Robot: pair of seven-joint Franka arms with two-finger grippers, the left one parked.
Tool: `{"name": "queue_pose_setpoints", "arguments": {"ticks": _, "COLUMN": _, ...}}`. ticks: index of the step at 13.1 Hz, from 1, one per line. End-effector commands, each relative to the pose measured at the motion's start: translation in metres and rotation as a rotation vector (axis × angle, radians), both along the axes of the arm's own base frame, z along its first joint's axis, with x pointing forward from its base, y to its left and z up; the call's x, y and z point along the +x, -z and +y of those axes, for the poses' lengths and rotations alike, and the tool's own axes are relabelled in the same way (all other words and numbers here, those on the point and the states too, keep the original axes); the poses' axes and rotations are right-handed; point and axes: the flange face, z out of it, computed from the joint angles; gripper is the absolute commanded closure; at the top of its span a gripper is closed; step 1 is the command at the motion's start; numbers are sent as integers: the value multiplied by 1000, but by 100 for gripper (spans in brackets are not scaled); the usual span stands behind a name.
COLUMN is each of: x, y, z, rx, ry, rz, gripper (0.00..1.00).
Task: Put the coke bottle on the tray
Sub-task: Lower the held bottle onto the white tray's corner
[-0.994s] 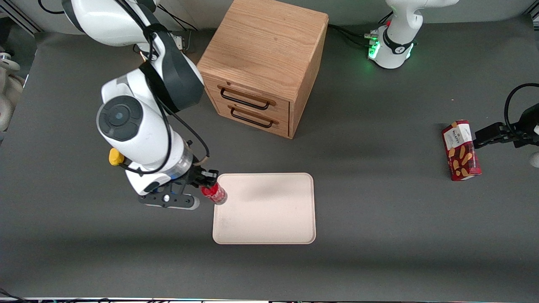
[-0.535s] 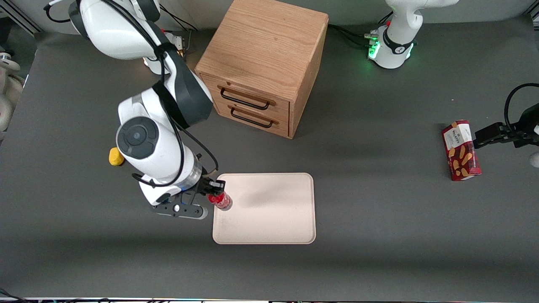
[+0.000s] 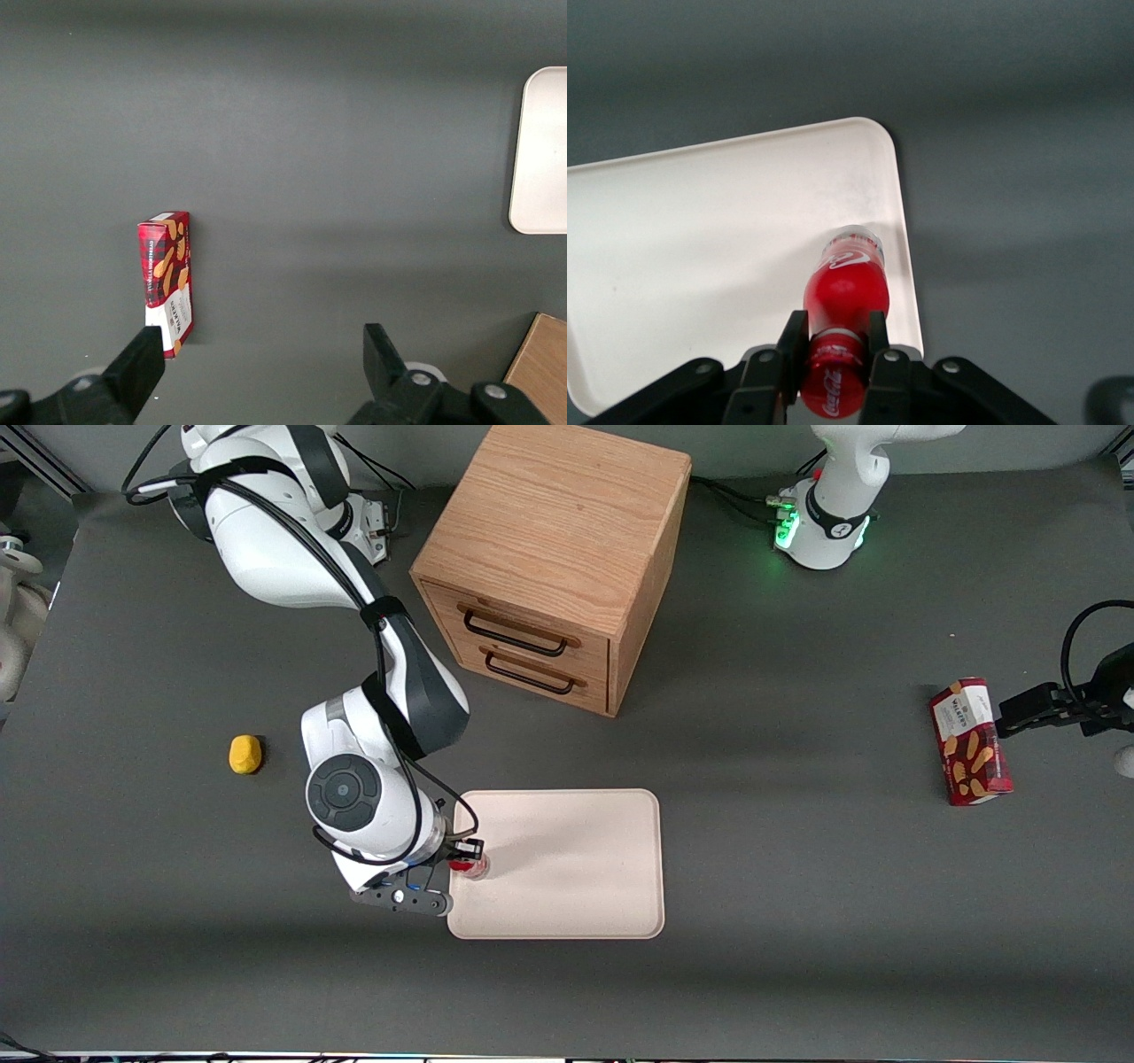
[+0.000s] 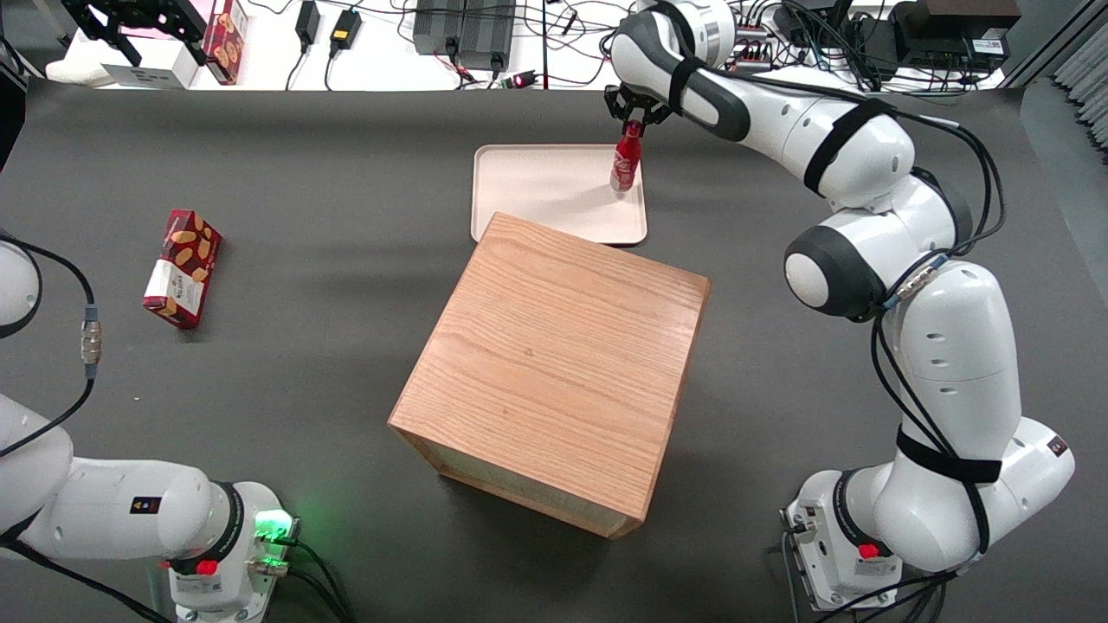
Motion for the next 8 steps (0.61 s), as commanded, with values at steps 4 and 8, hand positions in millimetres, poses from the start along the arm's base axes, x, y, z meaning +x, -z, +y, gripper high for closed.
{"name": "queue_pose_setpoints", "arguments": {"ticks": 4, "x": 1, "y": 10, "z": 1, "rx": 58, "ry": 40, "rz": 1, "gripper": 100}}
{"name": "queue_pose_setpoints", "arguments": {"ticks": 8, "x": 2, "y": 11, "z": -2, "rx": 53, "ry": 46, "rz": -1, "gripper": 7}}
